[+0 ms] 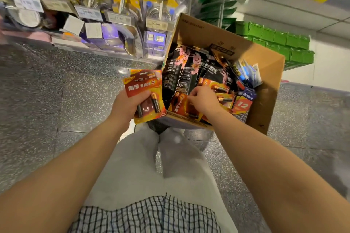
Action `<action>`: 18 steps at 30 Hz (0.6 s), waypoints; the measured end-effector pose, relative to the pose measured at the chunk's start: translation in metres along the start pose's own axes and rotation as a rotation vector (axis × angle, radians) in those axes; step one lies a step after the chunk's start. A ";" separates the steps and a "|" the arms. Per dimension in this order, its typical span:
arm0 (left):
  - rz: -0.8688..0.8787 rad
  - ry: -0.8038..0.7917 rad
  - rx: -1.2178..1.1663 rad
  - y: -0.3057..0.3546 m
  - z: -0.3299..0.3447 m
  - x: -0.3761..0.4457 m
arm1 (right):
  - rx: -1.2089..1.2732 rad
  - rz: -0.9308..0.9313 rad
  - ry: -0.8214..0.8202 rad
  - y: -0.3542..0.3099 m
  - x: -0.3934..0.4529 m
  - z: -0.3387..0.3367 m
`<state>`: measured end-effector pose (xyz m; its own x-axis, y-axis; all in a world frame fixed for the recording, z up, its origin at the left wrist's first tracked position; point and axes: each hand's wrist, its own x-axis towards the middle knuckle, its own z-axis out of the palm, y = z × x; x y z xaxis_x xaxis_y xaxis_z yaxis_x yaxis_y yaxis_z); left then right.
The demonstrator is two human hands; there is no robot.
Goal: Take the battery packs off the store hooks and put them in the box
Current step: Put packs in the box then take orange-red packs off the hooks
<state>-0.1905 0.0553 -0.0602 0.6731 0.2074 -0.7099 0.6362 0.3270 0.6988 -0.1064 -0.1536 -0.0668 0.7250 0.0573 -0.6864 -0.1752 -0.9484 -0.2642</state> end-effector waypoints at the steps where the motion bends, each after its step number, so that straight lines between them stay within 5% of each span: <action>1: 0.009 -0.002 0.011 0.000 0.000 0.000 | 0.015 -0.011 -0.028 0.001 -0.001 -0.005; 6: 0.033 -0.008 0.063 0.006 0.006 -0.003 | 0.179 -0.087 0.066 0.012 -0.021 -0.045; 12: 0.128 0.081 0.204 0.021 0.024 -0.011 | 0.718 -0.093 0.105 -0.009 -0.056 -0.053; 18: 0.154 0.026 0.239 0.026 0.027 -0.021 | 0.593 -0.139 0.066 -0.043 -0.056 -0.020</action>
<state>-0.1773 0.0348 -0.0248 0.7604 0.2627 -0.5940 0.6005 0.0638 0.7970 -0.1264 -0.1219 -0.0029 0.8040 0.1304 -0.5802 -0.4034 -0.5974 -0.6932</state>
